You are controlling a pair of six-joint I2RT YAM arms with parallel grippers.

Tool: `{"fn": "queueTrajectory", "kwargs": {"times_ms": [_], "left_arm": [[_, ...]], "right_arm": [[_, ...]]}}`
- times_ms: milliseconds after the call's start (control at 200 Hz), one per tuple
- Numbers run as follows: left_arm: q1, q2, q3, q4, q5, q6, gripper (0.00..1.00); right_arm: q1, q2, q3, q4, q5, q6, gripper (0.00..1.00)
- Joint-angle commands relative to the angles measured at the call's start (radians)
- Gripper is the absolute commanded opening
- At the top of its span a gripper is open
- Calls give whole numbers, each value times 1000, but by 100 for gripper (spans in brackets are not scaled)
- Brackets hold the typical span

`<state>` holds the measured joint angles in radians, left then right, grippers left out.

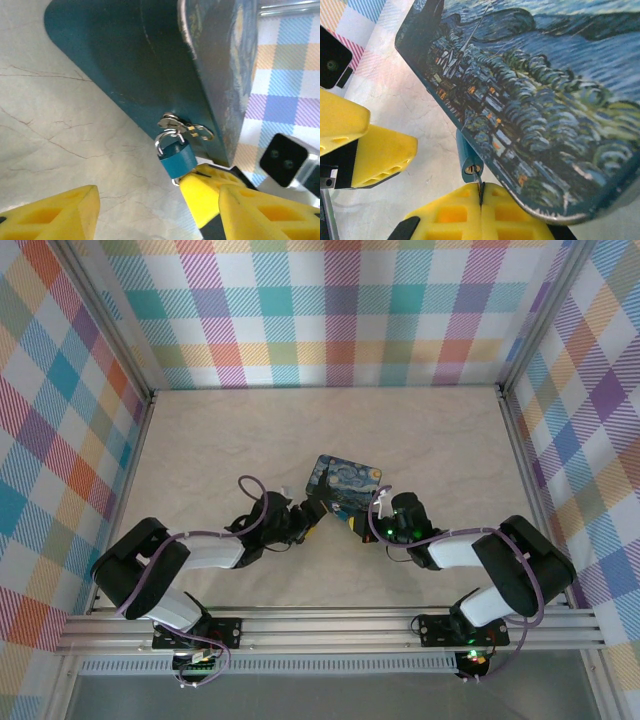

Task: Unlock a padlock with a key

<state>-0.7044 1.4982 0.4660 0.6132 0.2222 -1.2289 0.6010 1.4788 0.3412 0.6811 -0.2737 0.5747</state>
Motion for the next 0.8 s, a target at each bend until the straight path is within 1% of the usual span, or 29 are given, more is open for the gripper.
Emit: {"fn": "queueTrajectory", "kwargs": {"times_ms": [0, 75, 155, 220, 600, 655, 795], "left_arm": [[-6, -3, -25, 156, -15, -66, 63], [-15, 20, -30, 190, -14, -81, 62], [-22, 59, -18, 223, -2, -91, 56], [-30, 96, -9, 266, 1, -109, 53], [-80, 271, 38, 426, -16, -180, 49], [-84, 292, 46, 448, -22, -189, 47], [-91, 322, 63, 465, -39, -197, 46]], "right_arm": [[12, -14, -13, 43, 2, 54, 0], [16, -22, -17, 39, 12, 63, 0], [17, -31, -16, 27, 15, 64, 0], [19, -40, -16, 22, 15, 71, 0], [39, -61, -28, 9, 25, 89, 0], [40, -57, -25, 8, 23, 90, 0], [42, -57, -27, 6, 18, 94, 0]]}}
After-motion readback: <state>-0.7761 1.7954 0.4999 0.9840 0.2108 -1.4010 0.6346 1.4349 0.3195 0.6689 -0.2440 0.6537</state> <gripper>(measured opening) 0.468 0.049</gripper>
